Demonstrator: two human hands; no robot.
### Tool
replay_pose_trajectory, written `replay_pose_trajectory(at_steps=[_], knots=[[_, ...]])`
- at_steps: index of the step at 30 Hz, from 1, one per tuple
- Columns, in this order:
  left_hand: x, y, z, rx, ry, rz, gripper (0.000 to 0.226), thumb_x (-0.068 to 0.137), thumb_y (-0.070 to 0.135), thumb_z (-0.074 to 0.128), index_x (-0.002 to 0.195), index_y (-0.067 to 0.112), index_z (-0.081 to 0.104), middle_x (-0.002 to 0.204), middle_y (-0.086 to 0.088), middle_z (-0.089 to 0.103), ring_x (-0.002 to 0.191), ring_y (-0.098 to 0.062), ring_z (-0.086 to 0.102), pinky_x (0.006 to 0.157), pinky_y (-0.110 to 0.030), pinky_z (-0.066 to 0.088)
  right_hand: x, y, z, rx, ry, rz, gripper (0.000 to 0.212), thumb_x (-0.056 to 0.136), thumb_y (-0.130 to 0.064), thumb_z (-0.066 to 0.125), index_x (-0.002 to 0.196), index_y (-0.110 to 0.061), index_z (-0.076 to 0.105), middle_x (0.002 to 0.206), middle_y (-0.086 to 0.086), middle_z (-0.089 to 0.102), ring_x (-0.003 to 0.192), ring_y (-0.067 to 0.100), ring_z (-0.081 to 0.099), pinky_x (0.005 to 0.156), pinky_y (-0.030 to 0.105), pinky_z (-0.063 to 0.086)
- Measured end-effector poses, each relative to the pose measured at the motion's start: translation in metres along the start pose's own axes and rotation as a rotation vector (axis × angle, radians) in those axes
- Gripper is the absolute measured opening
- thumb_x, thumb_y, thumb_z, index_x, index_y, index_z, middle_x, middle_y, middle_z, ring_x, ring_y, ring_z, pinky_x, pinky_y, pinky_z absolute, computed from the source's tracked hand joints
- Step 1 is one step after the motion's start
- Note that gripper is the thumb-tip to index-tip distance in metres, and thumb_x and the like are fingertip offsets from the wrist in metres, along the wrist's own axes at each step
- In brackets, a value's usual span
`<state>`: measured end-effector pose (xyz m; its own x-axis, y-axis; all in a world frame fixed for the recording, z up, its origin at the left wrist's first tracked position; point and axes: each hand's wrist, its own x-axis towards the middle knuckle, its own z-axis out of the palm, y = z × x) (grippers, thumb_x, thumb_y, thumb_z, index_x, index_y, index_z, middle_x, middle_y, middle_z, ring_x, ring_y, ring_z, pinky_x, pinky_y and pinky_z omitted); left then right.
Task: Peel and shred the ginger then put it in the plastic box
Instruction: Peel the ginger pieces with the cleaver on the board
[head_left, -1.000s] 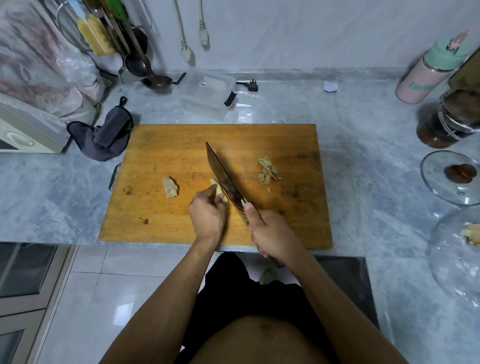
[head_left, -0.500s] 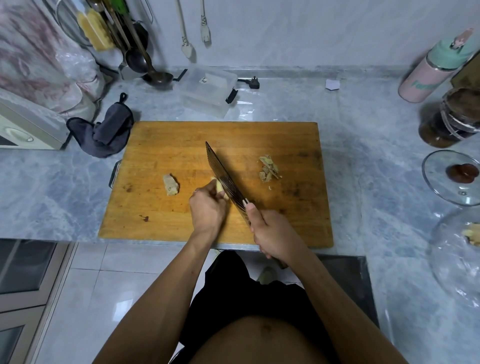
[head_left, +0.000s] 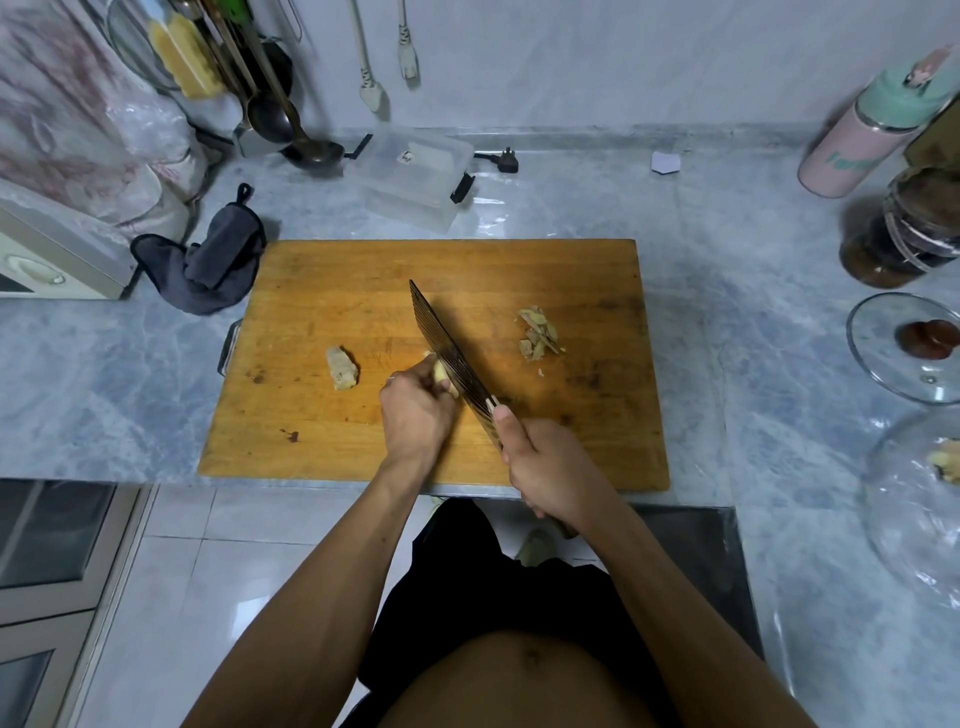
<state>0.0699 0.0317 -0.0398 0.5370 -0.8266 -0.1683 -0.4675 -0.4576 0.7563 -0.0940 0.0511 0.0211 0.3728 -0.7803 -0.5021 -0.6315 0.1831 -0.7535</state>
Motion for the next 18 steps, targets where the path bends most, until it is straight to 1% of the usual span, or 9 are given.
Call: replay_pose_trajectory(at_steps=[2,4,7,9,14,18], knots=[[0.0005,-0.0004,0.0008,-0.001,-0.004,-0.004,0.045,0.087,0.001,0.06,0.132,0.007,0.061,0.086,0.0,0.066,0.082,-0.012,0.059,0.066,0.004,0.032,-0.0004,-0.0004,0.0003,-0.003,0.001,0.001,0.063,0.104,-0.055,0.023,0.076,-0.009,0.056,0.055,0.004,0.052,0.035,0.007,0.048,0.049,0.025,0.042],[0.0002,0.0005,0.0006,-0.008,-0.008,-0.013,0.046,0.087,-0.001,0.06,0.132,0.005,0.061,0.091,-0.001,0.067,0.084,-0.01,0.059,0.067,0.007,0.031,-0.0006,-0.0011,0.0003,-0.001,0.002,0.0,0.063,0.104,-0.054,0.022,0.075,-0.009,0.056,0.054,0.004,0.052,0.036,0.008,0.049,0.05,0.027,0.044],[0.0004,0.001,0.0009,-0.011,-0.006,-0.022,0.045,0.088,-0.001,0.06,0.132,0.005,0.061,0.108,-0.01,0.072,0.091,-0.008,0.059,0.076,0.001,0.032,-0.0008,-0.0023,0.0006,0.003,-0.004,-0.01,0.063,0.104,-0.054,0.022,0.073,-0.01,0.054,0.054,0.005,0.051,0.042,0.013,0.05,0.055,0.031,0.045],[0.0013,0.0009,0.0013,-0.008,-0.002,-0.037,0.044,0.089,0.0,0.06,0.132,0.005,0.061,0.114,-0.011,0.071,0.094,-0.006,0.058,0.078,0.001,0.031,-0.0011,-0.0033,0.0014,0.003,0.001,-0.017,0.063,0.104,-0.055,0.022,0.072,-0.01,0.053,0.055,0.005,0.049,0.046,0.017,0.049,0.058,0.034,0.046],[0.0054,-0.0011,0.0036,0.007,0.003,-0.051,0.042,0.089,0.004,0.061,0.132,0.007,0.062,0.117,-0.01,0.07,0.097,-0.008,0.061,0.081,-0.002,0.035,-0.0008,-0.0062,0.0035,0.002,0.002,-0.029,0.063,0.105,-0.052,0.021,0.069,-0.01,0.05,0.055,0.006,0.047,0.05,0.02,0.048,0.065,0.043,0.051],[0.0089,-0.0036,0.005,0.001,0.011,-0.067,0.042,0.089,0.005,0.061,0.13,0.008,0.063,0.116,-0.01,0.071,0.107,-0.016,0.066,0.09,-0.013,0.042,0.0009,-0.0077,0.0062,0.002,0.006,-0.021,0.066,0.105,-0.052,0.021,0.067,-0.008,0.051,0.053,0.008,0.048,0.05,0.022,0.049,0.067,0.045,0.051]])
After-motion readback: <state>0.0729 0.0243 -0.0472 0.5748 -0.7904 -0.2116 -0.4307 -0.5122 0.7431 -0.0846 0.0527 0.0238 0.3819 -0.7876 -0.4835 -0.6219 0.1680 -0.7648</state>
